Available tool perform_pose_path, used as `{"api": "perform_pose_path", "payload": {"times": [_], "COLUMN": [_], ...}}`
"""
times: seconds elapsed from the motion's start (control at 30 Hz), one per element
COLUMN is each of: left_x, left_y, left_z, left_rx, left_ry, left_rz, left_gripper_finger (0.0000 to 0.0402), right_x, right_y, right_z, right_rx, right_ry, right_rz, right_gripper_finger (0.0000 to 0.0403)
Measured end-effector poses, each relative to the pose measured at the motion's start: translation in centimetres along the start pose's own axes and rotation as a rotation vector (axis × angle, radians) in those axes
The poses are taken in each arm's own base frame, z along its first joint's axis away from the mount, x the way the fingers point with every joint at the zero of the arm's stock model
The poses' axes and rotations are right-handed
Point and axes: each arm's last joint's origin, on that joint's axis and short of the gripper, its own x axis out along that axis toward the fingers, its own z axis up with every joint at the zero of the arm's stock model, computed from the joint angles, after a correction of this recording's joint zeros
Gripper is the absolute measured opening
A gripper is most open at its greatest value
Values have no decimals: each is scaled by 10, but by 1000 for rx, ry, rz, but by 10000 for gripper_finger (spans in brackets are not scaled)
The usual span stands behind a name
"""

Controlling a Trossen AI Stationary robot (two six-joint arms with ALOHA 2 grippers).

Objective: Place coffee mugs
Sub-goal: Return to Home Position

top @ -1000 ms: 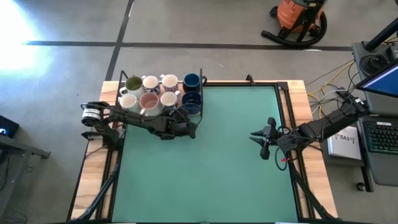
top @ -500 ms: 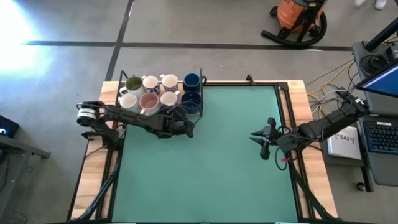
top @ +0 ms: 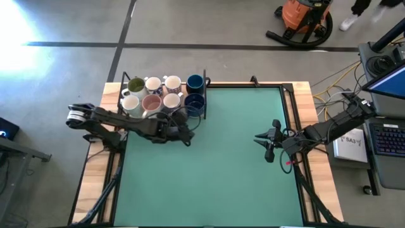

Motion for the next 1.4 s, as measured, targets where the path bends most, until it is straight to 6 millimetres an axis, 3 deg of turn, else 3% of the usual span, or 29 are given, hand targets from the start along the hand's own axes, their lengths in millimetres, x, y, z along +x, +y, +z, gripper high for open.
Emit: {"api": "perform_pose_path", "payload": {"times": [0.4,0.57,1.0,1.4], "left_x": [-10,-24,-25,-13], "left_y": [3,11,56,77], "left_z": [2,-5,-75,-128], "left_rx": [138,172,-7,-172], "left_ry": [79,68,-241,-432], "left_rz": [-192,-293,-440,-514], "left_gripper_finger": [76,76,76,76], "right_x": [0,0,0,0], "right_y": [0,0,0,0], "right_z": [0,0,0,0], "right_rx": [0,0,0,0], "right_ry": [0,0,0,0], "right_rz": [0,0,0,0], "right_gripper_finger": [86,86,86,86]}}
